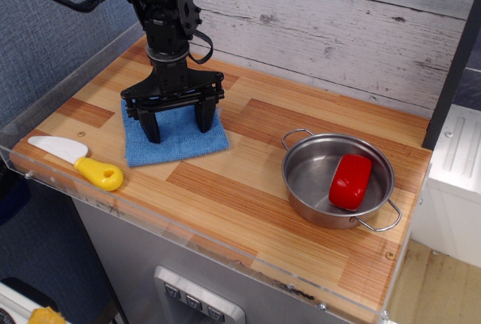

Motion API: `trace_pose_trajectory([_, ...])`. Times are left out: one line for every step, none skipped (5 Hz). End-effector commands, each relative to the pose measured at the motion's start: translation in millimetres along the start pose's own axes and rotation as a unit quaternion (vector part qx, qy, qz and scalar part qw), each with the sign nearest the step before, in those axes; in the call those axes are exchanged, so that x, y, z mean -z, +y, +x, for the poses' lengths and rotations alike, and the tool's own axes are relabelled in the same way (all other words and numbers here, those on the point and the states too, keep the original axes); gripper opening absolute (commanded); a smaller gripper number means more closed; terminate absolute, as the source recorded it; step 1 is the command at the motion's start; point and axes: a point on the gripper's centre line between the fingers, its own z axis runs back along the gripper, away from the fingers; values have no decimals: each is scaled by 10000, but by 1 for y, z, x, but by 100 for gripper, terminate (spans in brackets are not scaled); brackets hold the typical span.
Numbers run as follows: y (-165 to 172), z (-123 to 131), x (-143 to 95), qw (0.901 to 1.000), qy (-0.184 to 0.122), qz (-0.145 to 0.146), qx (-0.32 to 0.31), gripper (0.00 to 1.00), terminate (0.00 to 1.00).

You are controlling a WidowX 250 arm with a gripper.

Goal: Move the blue napkin behind the pan

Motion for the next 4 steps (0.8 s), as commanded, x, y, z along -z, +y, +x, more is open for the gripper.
trace_pose_trajectory([-30, 1, -7, 9994, -59, -320, 67, 100, 0])
trace_pose_trajectory([-59, -3, -13, 9983, -60, -516, 261, 100, 0])
trace_pose_trajectory([-93, -10, -21, 9960, -84, -683, 574, 100, 0])
trace_pose_trajectory([-118, -20, -26, 9932, -81, -796, 847, 100, 0])
